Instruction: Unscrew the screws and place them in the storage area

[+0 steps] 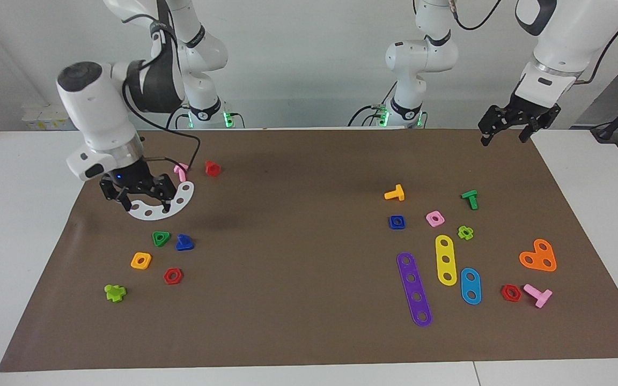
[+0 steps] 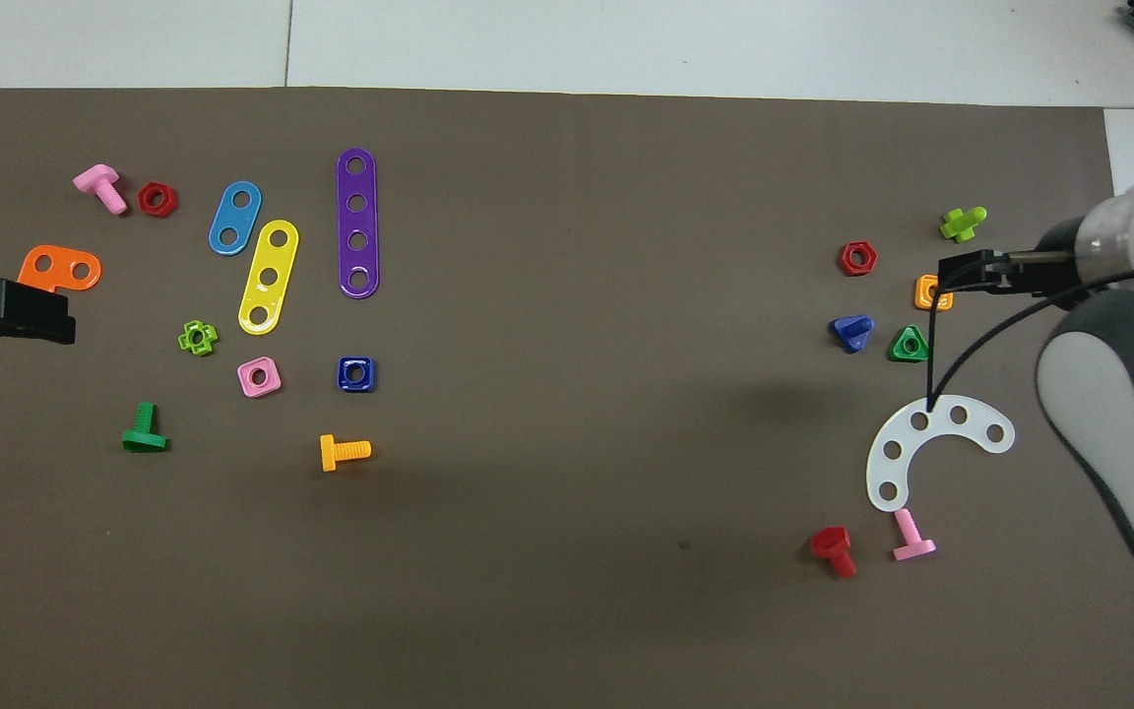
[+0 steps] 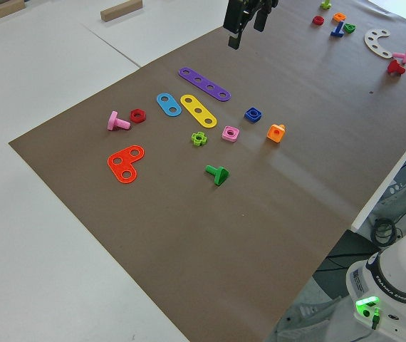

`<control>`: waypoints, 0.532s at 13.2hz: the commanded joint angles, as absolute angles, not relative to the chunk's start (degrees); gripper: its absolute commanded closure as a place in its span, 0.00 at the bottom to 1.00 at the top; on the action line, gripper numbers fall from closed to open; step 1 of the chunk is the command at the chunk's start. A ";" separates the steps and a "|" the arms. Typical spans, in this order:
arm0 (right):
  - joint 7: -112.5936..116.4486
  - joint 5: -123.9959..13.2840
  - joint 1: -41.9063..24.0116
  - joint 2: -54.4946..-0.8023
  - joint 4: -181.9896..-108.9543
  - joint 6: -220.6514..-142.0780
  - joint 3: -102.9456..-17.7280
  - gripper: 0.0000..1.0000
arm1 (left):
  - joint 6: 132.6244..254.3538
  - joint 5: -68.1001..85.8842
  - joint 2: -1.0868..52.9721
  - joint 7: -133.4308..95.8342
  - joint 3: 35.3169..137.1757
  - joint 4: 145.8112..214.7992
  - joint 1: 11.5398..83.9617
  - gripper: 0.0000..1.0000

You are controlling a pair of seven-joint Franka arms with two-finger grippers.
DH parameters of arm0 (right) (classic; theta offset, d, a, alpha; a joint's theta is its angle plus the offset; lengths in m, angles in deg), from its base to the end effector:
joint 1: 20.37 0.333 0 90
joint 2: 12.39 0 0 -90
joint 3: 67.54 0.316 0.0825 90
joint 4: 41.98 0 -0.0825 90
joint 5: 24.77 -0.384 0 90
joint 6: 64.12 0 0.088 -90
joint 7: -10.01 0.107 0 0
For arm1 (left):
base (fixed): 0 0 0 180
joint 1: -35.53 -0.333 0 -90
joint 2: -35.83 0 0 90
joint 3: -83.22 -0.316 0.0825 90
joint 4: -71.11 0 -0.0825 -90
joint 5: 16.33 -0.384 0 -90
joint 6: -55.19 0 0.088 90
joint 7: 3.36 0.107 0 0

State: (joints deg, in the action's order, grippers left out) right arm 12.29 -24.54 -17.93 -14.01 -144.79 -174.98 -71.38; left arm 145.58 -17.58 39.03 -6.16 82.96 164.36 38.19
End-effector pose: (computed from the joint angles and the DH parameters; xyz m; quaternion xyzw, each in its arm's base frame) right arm 0.5831 -0.0141 0.5343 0.9979 -0.0314 0.0561 0.0024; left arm 0.5371 -0.0201 0.6288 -0.9999 -0.0034 -0.0035 0.0106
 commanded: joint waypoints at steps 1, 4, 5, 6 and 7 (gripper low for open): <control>12.04 -23.11 -19.40 -12.75 -137.38 -162.96 -71.05 0.00 | 145.37 -18.97 40.40 -6.87 82.95 165.68 38.35 0.00; 10.12 -22.31 -20.55 -12.05 -131.90 -153.33 -70.88 0.00 | 145.37 -18.97 40.40 -6.87 82.87 165.68 38.35 0.00; 9.67 -22.04 -20.72 -11.52 -132.33 -152.98 -70.79 0.00 | 145.28 -18.97 40.40 -6.87 82.95 165.68 38.35 0.00; 9.75 -22.22 -20.64 -11.26 -133.21 -153.67 -70.88 0.00 | 145.28 -18.97 40.40 -6.87 82.87 165.68 38.35 0.00; 10.10 -22.13 -20.37 -11.08 -133.47 -153.68 -70.70 0.00 | 145.28 -18.97 40.40 -6.87 82.95 165.68 38.35 0.00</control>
State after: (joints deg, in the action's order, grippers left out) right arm 11.14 -22.99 -19.77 -10.97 -133.16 -153.97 -71.46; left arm 145.57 -17.58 39.03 -6.16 82.96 164.36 38.19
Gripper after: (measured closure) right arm 0.000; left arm 0.000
